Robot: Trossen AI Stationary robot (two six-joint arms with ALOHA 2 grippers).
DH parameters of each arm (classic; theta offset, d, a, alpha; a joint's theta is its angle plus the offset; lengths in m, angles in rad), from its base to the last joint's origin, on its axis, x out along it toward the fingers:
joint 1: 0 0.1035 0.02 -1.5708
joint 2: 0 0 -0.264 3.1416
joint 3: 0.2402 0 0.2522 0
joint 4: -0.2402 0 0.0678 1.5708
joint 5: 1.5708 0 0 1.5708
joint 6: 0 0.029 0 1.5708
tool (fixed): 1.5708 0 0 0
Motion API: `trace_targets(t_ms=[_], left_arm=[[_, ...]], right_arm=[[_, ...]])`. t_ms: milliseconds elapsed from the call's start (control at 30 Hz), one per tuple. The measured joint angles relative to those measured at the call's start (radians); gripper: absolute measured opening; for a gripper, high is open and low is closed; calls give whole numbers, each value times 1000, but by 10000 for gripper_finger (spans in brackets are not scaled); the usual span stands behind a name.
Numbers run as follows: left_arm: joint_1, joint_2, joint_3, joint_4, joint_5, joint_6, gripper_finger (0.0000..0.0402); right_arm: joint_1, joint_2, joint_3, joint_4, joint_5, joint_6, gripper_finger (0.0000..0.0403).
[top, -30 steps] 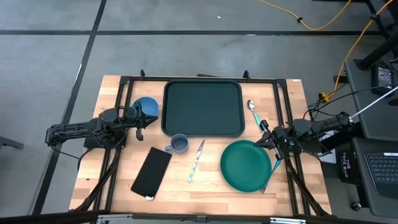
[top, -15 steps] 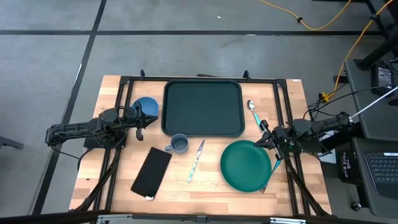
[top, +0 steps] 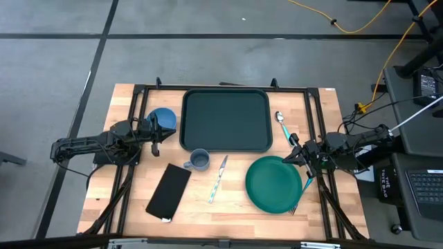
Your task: Set up tray
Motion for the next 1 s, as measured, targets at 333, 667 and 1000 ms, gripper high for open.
trace_targets(t_ms=[333, 667, 1000], left_arm=[[0, 0, 0, 7, -21, 0, 3], [0, 0, 4, 32, -66, 19, 3], [0, 0, 8, 31, -85, 57, 2]], right_arm=[[0, 0, 0, 0, 4, 54, 13], [-1, 2, 0, 2, 125, -2, 8], [-1, 97, 0, 31, 314, -5, 3]])
